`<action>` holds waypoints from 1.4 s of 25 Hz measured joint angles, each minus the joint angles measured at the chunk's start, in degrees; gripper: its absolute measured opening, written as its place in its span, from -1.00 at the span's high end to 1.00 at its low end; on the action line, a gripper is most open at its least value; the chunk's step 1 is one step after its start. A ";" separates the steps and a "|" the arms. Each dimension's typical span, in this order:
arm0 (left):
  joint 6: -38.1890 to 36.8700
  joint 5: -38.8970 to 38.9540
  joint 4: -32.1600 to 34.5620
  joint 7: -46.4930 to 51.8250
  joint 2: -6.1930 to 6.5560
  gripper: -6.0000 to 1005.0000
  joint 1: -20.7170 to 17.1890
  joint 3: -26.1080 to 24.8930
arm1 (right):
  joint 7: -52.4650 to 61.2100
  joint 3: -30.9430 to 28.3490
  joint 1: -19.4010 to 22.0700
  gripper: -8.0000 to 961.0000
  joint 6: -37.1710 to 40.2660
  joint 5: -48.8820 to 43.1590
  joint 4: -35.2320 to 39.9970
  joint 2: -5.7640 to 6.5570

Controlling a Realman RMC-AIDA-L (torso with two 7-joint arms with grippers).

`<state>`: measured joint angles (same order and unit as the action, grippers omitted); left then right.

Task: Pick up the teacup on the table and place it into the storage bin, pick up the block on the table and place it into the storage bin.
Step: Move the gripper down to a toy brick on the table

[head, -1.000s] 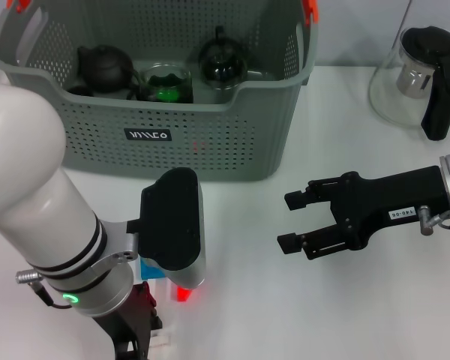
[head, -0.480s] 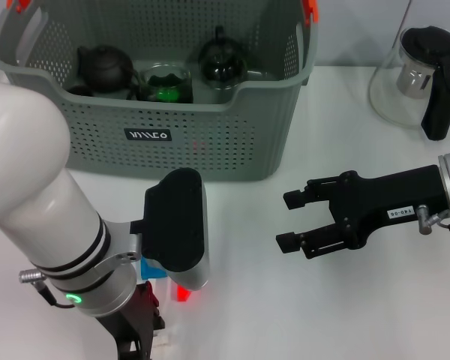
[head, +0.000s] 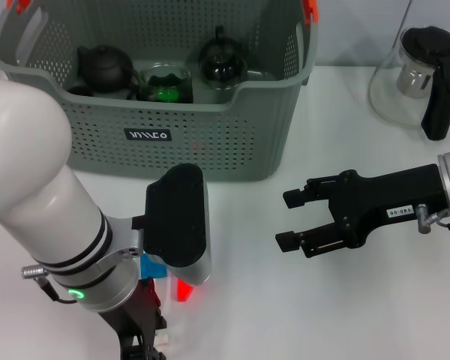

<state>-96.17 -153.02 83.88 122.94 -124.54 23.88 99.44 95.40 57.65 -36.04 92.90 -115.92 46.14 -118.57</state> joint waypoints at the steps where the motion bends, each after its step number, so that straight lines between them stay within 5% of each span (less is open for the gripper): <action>1: 0.10 0.00 -0.05 0.01 0.00 0.12 0.03 0.00 | 0.00 0.00 0.00 -0.81 0.00 0.00 0.00 0.00; 35: 0.72 0.00 -0.54 0.67 0.04 0.13 -0.04 0.35 | -0.13 1.32 0.04 -0.81 0.72 -0.10 0.00 0.01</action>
<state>-95.45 -153.02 83.34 123.61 -124.50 23.84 99.79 95.27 58.97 -36.00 93.63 -116.02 46.14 -118.56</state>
